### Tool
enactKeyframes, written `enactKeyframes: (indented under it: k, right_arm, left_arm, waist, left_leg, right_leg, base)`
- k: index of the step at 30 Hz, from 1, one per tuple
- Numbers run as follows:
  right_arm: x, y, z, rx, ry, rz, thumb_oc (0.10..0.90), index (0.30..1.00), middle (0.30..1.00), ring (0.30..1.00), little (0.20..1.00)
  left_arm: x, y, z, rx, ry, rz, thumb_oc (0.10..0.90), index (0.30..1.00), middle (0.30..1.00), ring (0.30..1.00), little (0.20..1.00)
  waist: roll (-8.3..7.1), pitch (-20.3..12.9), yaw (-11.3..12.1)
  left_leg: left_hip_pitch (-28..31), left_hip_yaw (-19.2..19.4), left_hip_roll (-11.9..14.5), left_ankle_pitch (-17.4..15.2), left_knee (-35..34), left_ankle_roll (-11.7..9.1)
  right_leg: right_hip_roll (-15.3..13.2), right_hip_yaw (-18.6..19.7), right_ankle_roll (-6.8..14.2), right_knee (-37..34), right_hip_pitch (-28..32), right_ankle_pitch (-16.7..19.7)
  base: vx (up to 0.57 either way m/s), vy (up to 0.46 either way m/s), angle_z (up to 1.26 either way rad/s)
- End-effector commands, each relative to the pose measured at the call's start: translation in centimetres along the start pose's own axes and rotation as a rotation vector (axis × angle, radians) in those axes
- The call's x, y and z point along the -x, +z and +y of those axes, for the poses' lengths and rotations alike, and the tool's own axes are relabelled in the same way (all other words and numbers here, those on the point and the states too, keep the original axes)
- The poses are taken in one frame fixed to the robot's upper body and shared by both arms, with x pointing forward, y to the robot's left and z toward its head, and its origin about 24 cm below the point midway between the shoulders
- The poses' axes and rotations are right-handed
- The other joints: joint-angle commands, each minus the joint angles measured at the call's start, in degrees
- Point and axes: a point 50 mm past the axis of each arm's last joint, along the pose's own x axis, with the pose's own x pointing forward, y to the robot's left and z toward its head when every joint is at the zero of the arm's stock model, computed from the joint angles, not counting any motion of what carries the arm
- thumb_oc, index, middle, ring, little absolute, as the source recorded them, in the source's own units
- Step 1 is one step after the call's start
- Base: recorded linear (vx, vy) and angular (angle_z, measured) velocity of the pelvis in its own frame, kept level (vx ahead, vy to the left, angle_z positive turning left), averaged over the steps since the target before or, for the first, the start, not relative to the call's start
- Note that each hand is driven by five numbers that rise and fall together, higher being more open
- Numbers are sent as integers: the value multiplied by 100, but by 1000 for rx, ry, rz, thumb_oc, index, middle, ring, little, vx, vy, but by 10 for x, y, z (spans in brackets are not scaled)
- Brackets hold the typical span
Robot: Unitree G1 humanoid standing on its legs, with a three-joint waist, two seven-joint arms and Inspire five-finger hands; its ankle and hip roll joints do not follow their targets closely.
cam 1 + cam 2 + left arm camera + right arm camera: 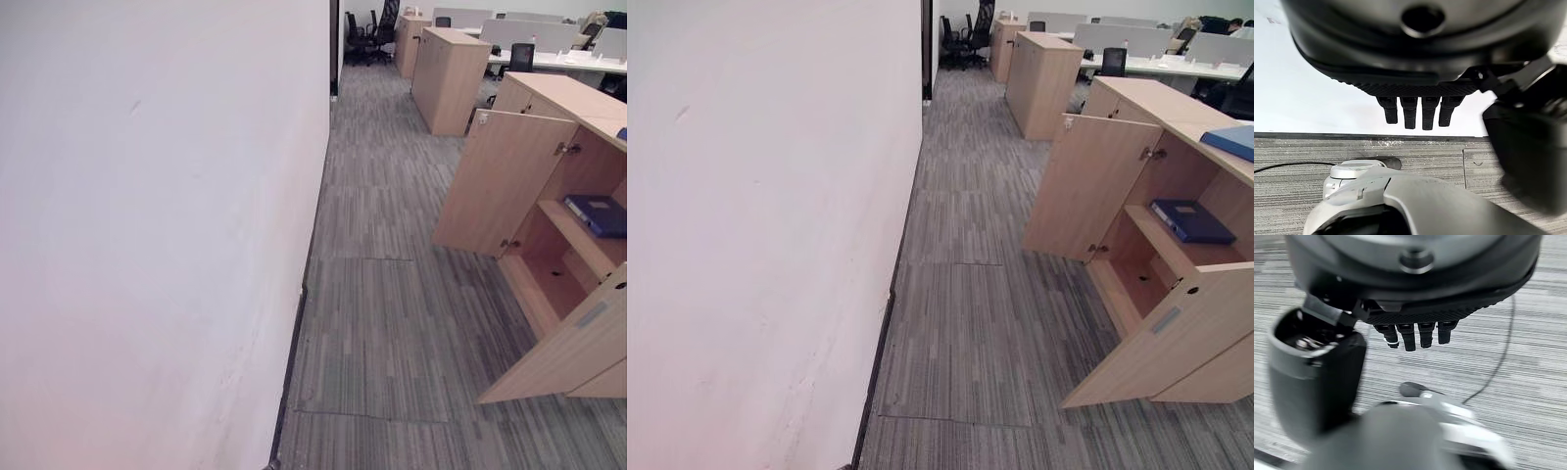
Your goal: Put the empty folder in the office cabinet
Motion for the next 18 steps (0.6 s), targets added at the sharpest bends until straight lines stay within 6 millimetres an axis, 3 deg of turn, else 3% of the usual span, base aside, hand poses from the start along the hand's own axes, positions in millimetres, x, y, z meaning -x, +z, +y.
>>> enactKeyframes:
  k: [1, 12, 18]
  right_arm:
    - [-1, 14, -9, -12, -52, -8, 800, 900, 900, 900, 900]
    - [-1, 10, -15, 2, -57, 7, 800, 900, 900, 900, 900]
    - [-1, 10, -17, 58, -49, 9, 800, 900, 900, 900, 900]
  left_arm:
    - [-2, 28, -4, 79, 93, -116, 800, 900, 900, 900, 900]
    - [-1, 19, -9, 149, 21, -74, 800, 900, 900, 900, 900]
    - [-2, 11, -9, 70, 6, -27, 800, 900, 900, 900, 900]
  waist:
    - [-136, 239, 83]
    - [-92, 220, 55]
    - [-75, 197, 20]
  left_leg:
    - [-258, -209, -761, 305, -333, 111]
    - [-216, -224, -743, 274, -333, 111]
    - [-175, -196, -732, 241, -333, 107]
  right_leg:
    - [91, -345, 265, 49, 526, -654]
    - [99, -362, 257, 49, 563, -694]
    - [108, -344, 249, 49, 597, -706]
  base:
    - [0, 0, 0]
    - [4, 5, 7]
    - [0, 0, 0]
